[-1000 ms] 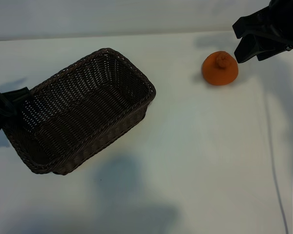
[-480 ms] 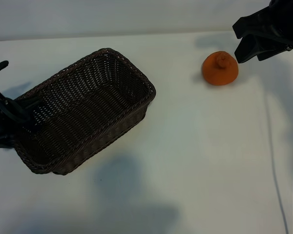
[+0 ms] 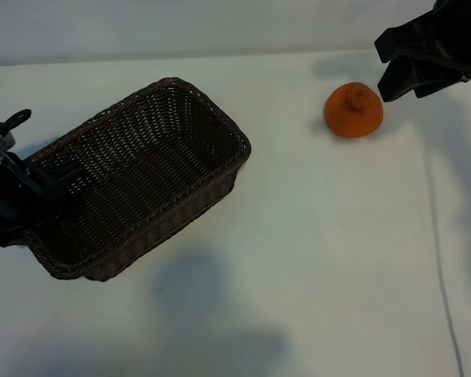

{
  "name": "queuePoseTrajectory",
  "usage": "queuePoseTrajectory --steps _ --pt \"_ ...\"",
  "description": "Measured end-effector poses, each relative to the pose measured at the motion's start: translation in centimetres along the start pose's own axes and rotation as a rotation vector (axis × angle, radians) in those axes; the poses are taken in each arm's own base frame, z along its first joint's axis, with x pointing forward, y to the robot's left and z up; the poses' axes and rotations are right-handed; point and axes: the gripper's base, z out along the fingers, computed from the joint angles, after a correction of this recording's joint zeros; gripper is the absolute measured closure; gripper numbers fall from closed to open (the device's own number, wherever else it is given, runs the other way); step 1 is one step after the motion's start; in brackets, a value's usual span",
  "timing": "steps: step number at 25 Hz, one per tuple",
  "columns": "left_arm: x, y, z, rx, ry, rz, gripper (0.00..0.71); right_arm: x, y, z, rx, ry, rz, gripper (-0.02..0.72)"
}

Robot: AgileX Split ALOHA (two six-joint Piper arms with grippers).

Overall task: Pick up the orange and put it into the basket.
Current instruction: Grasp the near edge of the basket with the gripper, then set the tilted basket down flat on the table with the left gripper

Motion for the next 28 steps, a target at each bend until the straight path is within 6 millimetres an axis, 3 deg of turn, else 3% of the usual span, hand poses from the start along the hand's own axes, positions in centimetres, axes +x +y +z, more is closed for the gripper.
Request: queuePoseTrajectory --steps 3,6,7,17,28 --pt "0.1 0.0 0.0 0.003 0.006 0.005 0.247 0.0 0.0 0.0 0.0 0.0 0.0 0.285" --pt "0.1 -0.1 0.0 0.013 0.008 -0.011 0.525 0.0 0.0 0.0 0.0 0.0 0.0 0.285" --pt "0.0 -0.2 -0.1 0.024 0.001 -0.018 0.545 0.0 0.0 0.0 0.0 0.0 0.0 0.285" --pt "0.0 -0.3 -0.4 0.021 0.022 -0.018 0.545 0.0 0.0 0.0 0.0 0.001 0.0 0.285" --pt "-0.8 -1.0 -4.2 0.016 0.015 0.063 0.554 0.0 0.0 0.0 0.0 0.001 0.0 0.285"
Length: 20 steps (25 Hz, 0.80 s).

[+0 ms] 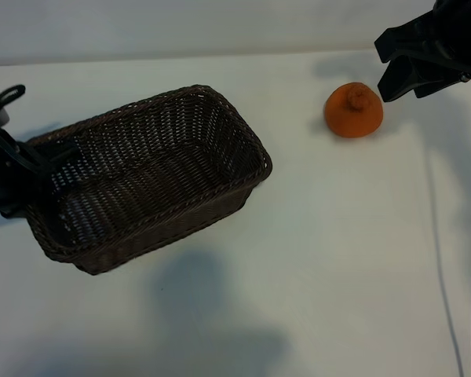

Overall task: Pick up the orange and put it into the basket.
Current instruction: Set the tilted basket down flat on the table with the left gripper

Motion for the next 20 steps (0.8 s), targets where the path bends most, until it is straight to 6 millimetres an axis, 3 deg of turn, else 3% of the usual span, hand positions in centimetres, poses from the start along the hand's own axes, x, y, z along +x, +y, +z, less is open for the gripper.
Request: queuePoseTrajectory --steps 11,20 --pt "-1.6 -2.5 -3.9 0.134 -0.029 0.191 0.554 0.0 0.0 0.0 0.0 0.001 0.0 0.285" --pt "-1.2 -3.0 -4.5 0.181 0.012 0.387 0.554 0.0 0.0 0.0 0.0 0.001 0.0 0.286"
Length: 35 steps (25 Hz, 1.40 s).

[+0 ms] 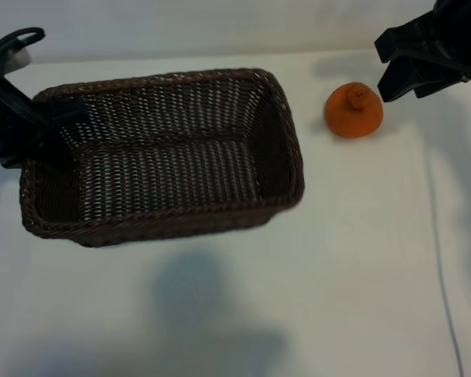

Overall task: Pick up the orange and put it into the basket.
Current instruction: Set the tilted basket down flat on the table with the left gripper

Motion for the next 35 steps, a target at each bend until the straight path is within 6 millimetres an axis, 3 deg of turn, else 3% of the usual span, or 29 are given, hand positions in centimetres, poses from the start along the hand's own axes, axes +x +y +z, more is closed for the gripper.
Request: queuePoseTrajectory --steps 7,15,20,29,35 --pt "-0.1 -0.4 0.1 0.044 0.017 0.048 0.554 0.0 0.0 0.0 0.0 0.0 0.0 0.286" --pt "-3.1 -1.0 1.5 0.069 0.076 0.04 0.554 0.0 0.0 0.0 0.0 0.001 0.0 0.286" --pt "-3.9 -1.2 2.4 0.084 0.094 0.028 0.554 0.0 0.0 0.0 0.0 0.001 0.0 0.286" --pt "-4.8 -2.6 7.5 0.088 0.11 0.06 0.554 0.0 0.1 0.0 -0.014 -0.001 0.005 0.286" --pt "-5.3 -2.4 9.1 0.079 0.092 0.068 0.554 0.0 0.2 0.0 -0.021 -0.002 0.008 0.286"
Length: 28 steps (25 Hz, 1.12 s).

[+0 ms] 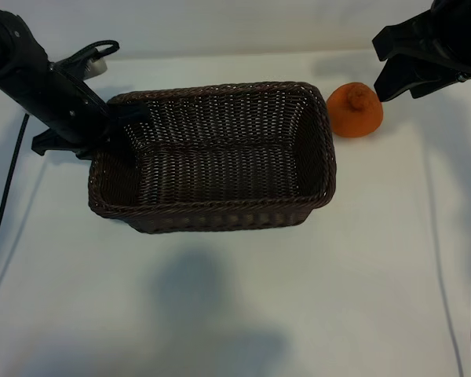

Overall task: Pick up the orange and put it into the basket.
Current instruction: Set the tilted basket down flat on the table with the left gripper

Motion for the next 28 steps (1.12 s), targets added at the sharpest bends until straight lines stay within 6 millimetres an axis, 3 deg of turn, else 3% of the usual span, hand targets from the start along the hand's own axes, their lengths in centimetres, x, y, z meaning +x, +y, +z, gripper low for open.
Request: queuePoseTrajectory --steps 8,28 --pt "-0.4 0.4 1.7 0.01 0.007 0.007 0.554 0.0 0.0 0.0 -0.001 0.0 0.0 0.286" --pt "-0.5 0.3 1.7 0.016 -0.003 0.0 0.554 0.0 0.0 0.0 -0.001 0.0 0.0 0.286"
